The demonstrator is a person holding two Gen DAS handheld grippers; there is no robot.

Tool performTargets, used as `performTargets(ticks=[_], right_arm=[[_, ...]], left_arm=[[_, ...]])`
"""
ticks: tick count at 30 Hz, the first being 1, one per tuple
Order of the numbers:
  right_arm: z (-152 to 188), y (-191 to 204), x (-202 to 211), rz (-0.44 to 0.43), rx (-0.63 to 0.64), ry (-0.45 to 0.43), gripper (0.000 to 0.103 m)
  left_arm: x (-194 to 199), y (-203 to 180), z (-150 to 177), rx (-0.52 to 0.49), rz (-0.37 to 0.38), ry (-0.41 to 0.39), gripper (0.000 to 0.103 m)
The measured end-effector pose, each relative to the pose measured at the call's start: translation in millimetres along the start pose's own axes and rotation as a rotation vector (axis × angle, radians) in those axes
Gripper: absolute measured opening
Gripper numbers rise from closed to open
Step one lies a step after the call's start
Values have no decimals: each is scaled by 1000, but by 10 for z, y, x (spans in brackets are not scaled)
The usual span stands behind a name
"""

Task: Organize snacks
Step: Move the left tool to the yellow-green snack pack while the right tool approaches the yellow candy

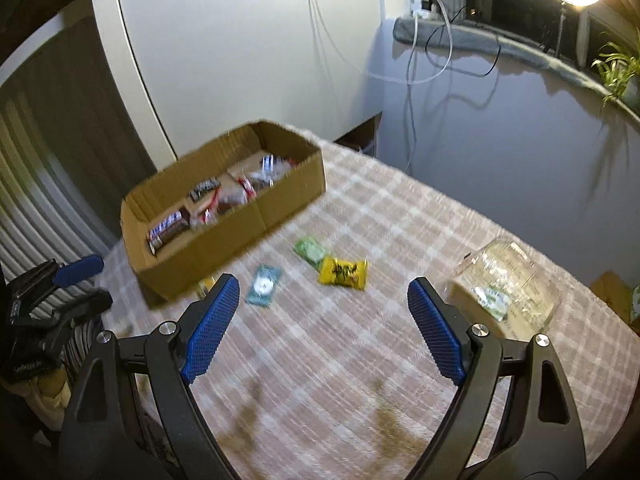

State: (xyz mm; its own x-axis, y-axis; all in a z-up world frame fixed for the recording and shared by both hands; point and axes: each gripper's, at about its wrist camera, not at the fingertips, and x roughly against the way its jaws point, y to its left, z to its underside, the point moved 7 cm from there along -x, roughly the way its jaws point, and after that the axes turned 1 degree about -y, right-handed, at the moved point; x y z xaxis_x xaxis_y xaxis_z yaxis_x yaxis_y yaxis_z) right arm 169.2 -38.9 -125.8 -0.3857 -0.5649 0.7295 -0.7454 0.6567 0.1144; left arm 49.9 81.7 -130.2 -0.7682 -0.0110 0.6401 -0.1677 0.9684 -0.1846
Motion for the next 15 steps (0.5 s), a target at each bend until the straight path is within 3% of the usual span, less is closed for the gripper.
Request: performTargets(ticks=[6, 15], right_arm=[[146, -33, -305, -28, 80, 59, 88], [143, -123, -766, -80, 142, 99, 85]], left_arm=[[-397, -186, 224, 1, -15, 95, 50], [-674, -36, 318, 44, -162, 114, 50]])
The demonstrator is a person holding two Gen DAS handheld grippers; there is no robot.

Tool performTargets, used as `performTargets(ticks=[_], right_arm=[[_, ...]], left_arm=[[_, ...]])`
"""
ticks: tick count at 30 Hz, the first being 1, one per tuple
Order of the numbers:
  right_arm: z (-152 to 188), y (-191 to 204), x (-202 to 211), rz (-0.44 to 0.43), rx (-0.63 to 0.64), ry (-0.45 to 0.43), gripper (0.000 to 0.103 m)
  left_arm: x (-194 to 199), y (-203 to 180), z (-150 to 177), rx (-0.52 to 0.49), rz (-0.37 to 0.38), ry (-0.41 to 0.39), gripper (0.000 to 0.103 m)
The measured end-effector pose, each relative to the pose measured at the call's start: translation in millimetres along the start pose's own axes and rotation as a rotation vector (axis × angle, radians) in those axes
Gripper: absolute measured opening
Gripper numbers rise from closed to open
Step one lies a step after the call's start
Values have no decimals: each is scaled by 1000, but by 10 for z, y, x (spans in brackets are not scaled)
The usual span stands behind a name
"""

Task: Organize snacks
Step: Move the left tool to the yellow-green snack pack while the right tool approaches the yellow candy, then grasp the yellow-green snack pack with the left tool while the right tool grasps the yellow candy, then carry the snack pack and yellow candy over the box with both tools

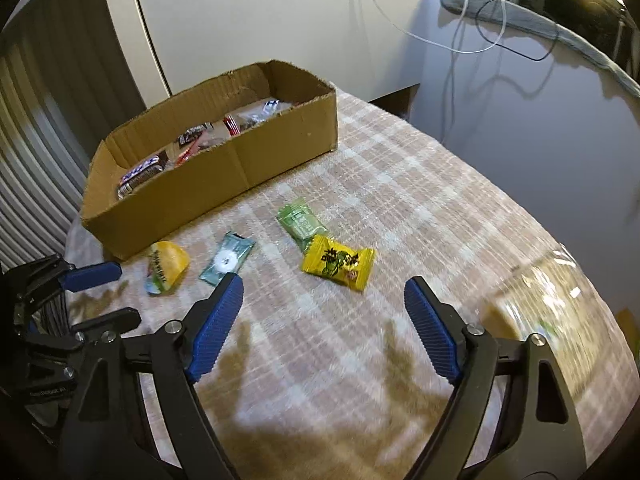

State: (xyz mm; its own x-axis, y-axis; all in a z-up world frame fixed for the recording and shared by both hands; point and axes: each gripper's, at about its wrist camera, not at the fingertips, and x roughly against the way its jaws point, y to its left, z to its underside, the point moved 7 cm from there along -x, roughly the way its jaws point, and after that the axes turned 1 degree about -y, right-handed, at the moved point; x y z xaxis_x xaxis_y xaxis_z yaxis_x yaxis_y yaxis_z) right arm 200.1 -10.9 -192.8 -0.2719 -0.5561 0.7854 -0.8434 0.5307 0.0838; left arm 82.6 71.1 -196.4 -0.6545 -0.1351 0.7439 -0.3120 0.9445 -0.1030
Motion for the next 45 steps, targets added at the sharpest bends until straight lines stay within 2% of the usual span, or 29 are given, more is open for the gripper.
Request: performTargets(ticks=[9, 16, 19, 22, 27, 31, 37, 39, 40, 45], right_arm=[[-75, -31, -297, -43, 65, 8, 85], [-94, -21, -457, -73, 88, 22, 84], [-90, -4, -491, -71, 102, 28, 78], [-91, -6, -482, -51, 112, 27, 66], [-67, -56, -443, -43, 103, 30, 46], [-24, -87, -401, -40, 100, 31, 39], [59, -31, -348, -32, 116, 36, 23], [73, -17, -338, -35, 110, 42, 12], [80, -12, -333, -34, 106, 44, 11], [99, -17, -313, -25, 81, 48, 11]], left_arm=[[-249, 10, -29, 1, -119, 14, 50], [-354, 26, -99, -12, -156, 24, 50], [-392, 13, -113, -21, -155, 24, 47], [-413, -39, -123, -38, -143, 22, 38], [-412, -59, -127, -59, -145, 8, 38], [-401, -64, -131, -62, -140, 5, 38], [-395, -71, -133, -58, -123, 3, 37], [-386, -80, -129, -61, -116, 2, 35], [-382, -86, -130, -60, -109, 2, 31], [-356, -107, -119, -59, -90, -2, 30]])
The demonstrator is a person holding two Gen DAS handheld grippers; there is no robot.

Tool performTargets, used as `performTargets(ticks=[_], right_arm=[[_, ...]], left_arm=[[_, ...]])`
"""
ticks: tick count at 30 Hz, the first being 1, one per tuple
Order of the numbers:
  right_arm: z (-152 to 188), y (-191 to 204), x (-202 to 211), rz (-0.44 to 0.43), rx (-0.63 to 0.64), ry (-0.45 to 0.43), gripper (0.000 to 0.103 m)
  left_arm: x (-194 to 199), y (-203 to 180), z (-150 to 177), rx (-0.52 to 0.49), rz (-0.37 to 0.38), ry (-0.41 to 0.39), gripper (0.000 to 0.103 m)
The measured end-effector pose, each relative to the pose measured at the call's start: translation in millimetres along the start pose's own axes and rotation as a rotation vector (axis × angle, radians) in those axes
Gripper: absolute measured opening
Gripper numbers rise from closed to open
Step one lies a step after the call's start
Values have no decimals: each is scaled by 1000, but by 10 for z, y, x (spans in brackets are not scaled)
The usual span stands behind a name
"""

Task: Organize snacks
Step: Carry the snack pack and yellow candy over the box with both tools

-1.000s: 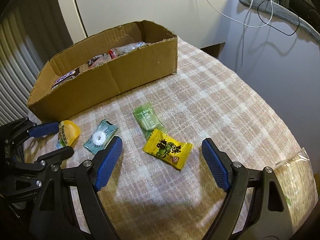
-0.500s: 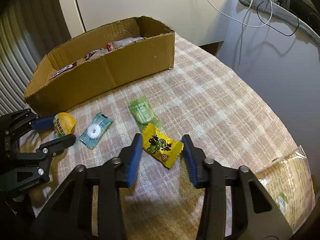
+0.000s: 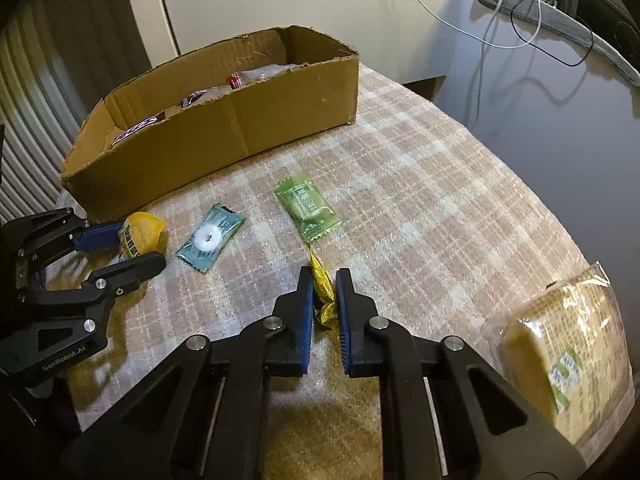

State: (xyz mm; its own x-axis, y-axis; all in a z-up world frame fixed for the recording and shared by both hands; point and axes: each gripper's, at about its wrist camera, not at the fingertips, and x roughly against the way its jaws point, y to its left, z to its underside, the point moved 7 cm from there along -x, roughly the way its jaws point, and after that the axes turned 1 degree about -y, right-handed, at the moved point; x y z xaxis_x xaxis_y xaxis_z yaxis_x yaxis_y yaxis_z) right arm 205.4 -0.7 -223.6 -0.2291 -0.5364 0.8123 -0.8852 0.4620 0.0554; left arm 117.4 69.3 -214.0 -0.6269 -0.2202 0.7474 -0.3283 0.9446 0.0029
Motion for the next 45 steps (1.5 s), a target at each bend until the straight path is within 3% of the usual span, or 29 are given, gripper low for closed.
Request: performTargets(ticks=[15, 32, 45], right_arm=[[-62, 78, 427, 11, -69, -61, 11], [-578, 447, 626, 18, -62, -127, 11], [-956, 680, 578, -4, -35, -151, 11]], left_arm=[[311, 76, -58, 33, 75, -45, 30], [677, 375, -368, 61, 151, -135, 30], [780, 656, -632, 73, 124, -195, 30]])
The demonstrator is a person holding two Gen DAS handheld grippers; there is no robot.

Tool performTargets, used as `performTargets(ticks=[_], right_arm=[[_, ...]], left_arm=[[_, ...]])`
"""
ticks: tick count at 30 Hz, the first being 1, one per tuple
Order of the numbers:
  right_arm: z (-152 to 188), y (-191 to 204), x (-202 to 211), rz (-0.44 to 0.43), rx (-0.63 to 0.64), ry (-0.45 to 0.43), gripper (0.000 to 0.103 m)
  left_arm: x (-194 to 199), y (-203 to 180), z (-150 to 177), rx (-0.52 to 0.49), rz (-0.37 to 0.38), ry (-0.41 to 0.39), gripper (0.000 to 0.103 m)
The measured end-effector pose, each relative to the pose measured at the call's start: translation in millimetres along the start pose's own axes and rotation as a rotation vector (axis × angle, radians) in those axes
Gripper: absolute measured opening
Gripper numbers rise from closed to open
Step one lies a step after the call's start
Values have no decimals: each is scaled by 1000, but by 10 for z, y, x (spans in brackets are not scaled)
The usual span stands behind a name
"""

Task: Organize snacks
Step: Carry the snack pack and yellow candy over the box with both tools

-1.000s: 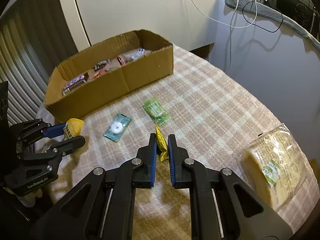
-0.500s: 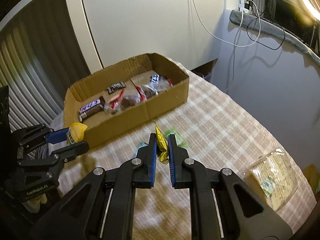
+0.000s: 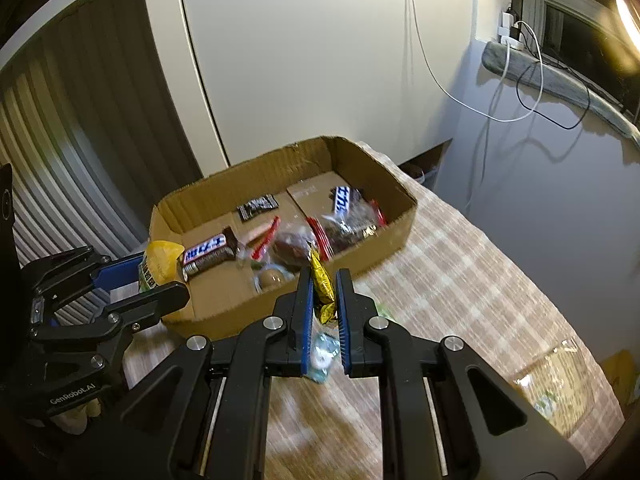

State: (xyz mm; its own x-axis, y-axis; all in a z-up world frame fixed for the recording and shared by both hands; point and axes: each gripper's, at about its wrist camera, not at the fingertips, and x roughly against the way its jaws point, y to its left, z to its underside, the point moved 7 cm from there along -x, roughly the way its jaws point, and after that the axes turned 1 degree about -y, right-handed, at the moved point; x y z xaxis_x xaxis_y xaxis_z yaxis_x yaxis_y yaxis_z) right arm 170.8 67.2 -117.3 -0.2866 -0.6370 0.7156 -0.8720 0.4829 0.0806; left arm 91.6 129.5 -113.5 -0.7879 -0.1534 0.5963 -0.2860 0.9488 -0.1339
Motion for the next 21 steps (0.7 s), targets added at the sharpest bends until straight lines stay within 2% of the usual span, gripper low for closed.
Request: performTargets(ticks=[21], right_arm=[[-321, 112, -686, -56, 10, 42, 11]], left_arm=[[-350, 495, -62, 30, -63, 38, 30]])
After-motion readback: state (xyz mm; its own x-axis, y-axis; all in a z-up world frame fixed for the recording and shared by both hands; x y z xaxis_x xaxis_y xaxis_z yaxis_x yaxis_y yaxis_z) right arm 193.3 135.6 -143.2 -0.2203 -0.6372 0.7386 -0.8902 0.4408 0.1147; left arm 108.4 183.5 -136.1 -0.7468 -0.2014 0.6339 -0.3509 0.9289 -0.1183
